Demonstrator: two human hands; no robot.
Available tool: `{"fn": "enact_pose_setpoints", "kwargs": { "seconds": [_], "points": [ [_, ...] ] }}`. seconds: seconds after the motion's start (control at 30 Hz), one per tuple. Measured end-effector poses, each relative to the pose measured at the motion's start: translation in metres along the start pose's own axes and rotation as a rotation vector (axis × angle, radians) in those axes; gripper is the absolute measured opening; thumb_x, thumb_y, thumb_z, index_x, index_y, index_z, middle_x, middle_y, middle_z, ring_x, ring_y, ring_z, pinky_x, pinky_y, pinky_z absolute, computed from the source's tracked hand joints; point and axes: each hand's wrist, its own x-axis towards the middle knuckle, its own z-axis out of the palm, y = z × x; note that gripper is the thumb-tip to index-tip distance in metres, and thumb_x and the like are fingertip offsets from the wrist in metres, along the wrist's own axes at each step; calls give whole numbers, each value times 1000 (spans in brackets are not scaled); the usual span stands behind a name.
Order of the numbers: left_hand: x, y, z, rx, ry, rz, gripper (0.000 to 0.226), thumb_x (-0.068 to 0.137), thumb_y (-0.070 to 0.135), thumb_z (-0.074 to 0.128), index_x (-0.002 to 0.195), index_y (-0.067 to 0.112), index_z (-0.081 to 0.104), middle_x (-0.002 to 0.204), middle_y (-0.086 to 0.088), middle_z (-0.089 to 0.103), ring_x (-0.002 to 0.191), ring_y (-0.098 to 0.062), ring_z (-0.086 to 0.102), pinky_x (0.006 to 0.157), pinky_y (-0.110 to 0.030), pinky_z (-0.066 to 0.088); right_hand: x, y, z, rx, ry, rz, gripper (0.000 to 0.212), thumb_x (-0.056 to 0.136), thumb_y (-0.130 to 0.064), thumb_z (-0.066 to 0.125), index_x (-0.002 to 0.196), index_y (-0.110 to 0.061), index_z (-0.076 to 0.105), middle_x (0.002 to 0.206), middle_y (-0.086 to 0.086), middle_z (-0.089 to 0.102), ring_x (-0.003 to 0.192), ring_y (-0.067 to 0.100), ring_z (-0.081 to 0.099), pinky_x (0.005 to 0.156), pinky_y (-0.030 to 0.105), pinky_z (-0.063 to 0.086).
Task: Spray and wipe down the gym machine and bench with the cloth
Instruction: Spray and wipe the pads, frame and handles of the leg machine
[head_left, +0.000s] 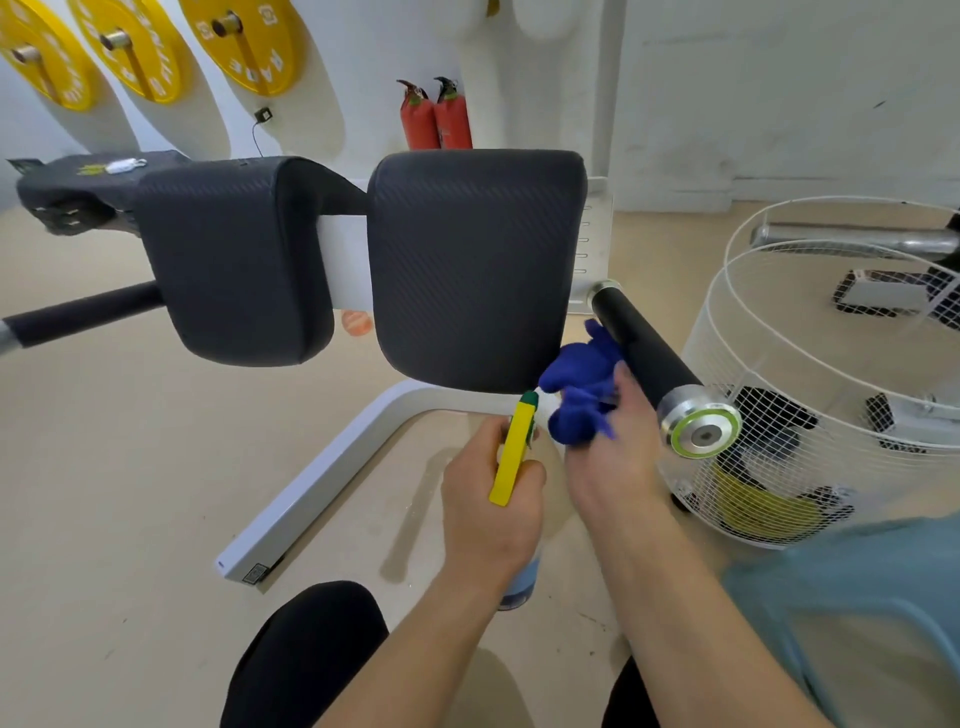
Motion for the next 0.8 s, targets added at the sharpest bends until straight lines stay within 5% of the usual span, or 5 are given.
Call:
{"fn": "enact_pose_setpoints", "kwargs": {
  "seconds": [0.17, 0.3, 0.43, 0.67, 0.8],
  "points": [
    [9, 0, -17, 16, 67, 59, 28, 77, 10, 53, 84, 37, 62, 76, 9, 64, 72, -17, 61, 60, -40, 55, -7, 42, 22, -369, -65, -362, 43, 108, -37, 34, 151, -40, 33, 148, -11, 48, 132, 5, 46, 108, 25, 38],
    [14, -12, -31, 9, 116, -18, 28, 81, 12, 53, 93, 34, 67, 86, 11, 69, 79, -18, 65, 64, -51, 59, -3, 57, 11, -489, -97, -386, 39, 110, -32, 28, 148, -33, 36, 129, -11, 57, 104, -10, 55, 85, 9, 45],
    [14, -18, -36, 20, 116, -18, 26, 84, 16, 53, 93, 36, 66, 86, 15, 68, 80, -14, 65, 64, -50, 61, -16, 37, 11, -534, -14, -420, 28, 109, -29, 36, 128, -23, 55, 94, -10, 62, 80, -1, 59, 68, 15, 46],
    [24, -9, -45, -46, 99, 24, 28, 83, 14, 53, 98, 32, 68, 88, 14, 69, 80, -15, 66, 64, -51, 61, -14, 31, 47, -843, 11, -892, 46, 104, -31, 46, 149, -21, 37, 125, 0, 43, 103, 3, 49, 88, 6, 38],
    [32, -6, -59, -74, 109, 3, 20, 84, 21, 52, 95, 28, 68, 85, 13, 67, 76, -17, 66, 65, -49, 62, -7, 66, 13, -930, 161, -746, 48, 104, -33, 47, 147, -16, 39, 120, 3, 47, 93, 6, 47, 75, -2, 36]
  ]
}}
